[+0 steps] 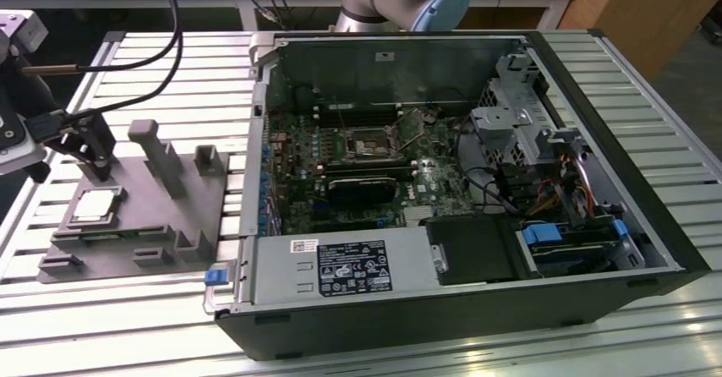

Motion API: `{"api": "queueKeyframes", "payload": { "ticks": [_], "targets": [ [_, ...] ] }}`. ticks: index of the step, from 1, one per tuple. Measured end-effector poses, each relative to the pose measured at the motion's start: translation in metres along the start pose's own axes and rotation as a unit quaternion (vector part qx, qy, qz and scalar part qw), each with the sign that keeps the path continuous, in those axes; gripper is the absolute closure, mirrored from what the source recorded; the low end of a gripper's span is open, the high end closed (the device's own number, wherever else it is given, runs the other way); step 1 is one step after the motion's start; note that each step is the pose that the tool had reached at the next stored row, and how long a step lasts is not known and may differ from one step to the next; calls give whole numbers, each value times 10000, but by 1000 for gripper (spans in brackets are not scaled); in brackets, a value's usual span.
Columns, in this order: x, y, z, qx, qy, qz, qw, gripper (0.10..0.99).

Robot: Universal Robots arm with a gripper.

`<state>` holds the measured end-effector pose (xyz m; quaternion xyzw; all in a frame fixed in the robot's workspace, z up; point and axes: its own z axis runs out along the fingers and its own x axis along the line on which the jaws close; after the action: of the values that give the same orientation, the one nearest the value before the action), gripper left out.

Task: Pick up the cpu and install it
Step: 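Pick up the cpu and move it towards the insertion slot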

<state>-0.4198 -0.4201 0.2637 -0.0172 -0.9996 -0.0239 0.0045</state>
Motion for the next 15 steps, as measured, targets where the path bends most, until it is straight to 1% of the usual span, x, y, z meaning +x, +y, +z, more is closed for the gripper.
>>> {"api": "queueKeyframes", "payload": {
  "ticks": [15],
  "targets": [
    [-1,-8,120,-10,7,0,10000,325]
  ]
}}
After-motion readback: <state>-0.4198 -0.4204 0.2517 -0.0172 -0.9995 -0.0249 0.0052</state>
